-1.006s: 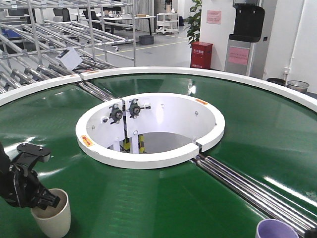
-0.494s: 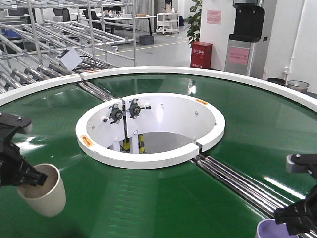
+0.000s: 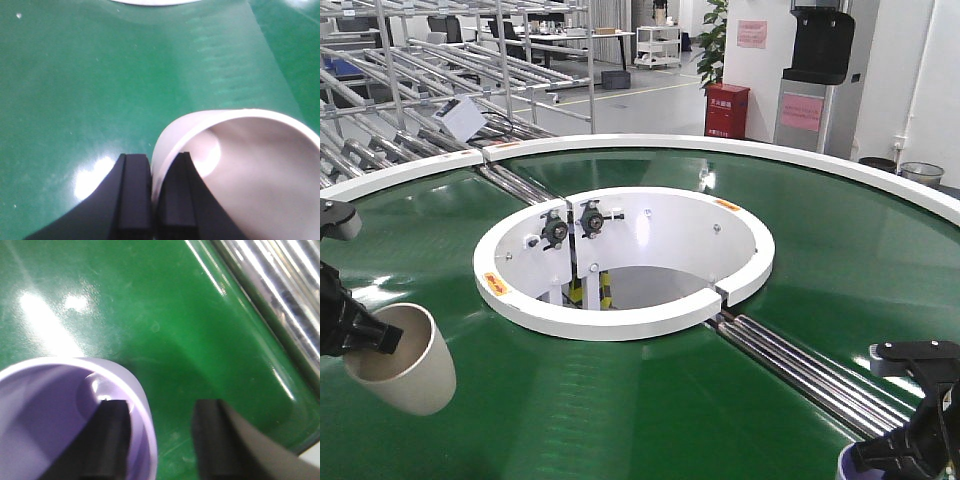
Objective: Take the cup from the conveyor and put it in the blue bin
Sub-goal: 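Lower the right gripper onto the lavender cup rim and close, then lift both cups off the belt with both grippers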
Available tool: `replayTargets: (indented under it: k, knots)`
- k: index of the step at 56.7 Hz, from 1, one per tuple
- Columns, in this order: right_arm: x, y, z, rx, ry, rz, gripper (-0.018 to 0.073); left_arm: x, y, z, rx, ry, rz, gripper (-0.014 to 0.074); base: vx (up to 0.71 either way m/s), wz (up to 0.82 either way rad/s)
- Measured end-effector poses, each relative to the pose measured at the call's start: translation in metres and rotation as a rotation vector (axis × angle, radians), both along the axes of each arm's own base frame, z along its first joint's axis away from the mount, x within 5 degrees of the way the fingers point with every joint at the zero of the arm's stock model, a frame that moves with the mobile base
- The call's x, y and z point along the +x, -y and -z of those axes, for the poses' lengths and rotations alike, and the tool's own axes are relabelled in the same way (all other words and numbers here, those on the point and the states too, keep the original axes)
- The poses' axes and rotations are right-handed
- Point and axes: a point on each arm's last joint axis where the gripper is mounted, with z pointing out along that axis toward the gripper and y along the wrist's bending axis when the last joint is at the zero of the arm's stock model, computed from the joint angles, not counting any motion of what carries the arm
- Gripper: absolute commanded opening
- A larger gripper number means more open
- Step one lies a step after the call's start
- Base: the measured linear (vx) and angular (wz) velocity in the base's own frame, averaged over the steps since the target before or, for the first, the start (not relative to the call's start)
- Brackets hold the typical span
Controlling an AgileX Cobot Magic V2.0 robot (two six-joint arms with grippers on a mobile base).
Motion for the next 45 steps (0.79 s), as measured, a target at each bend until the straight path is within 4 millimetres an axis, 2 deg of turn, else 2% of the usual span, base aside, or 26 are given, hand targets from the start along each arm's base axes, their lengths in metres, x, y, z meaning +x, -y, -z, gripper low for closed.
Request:
replayTargets:
  k: [12,21,30,36,45]
  knots:
    - [0.001,-0.001,-0.001,0.010,0.003,0.005,-0.0014,-0.015,0.000,0.023,-0.016,-0.032,-0.015,-0.0008,0.00,0.00]
    - [0.001,-0.001,-0.001,0.008,0.005,-0.002,-0.0013,-0.036,0.000,0.032,-0.037,0.003,-0.040,-0.0008,0.00,0.00]
    - [0.002,-0.002,-0.005,0.020,0.039,-0.011,-0.0010,-0.052,0.000,0.020,-0.045,0.064,-0.044,-0.0007,0.00,0.00]
    - [0.000,-0.004,-0.021,0.057,0.133,0.001,-0.0009,-0.060,0.000,0.010,-0.049,0.106,-0.045,-0.0008,0.00,0.00]
    - [-0.017,-0.012,-0.066,0.095,0.330,-0.026,-0.0009,-0.069,0.001,-0.001,-0.081,0.148,-0.048,-0.0008,0.00,0.00]
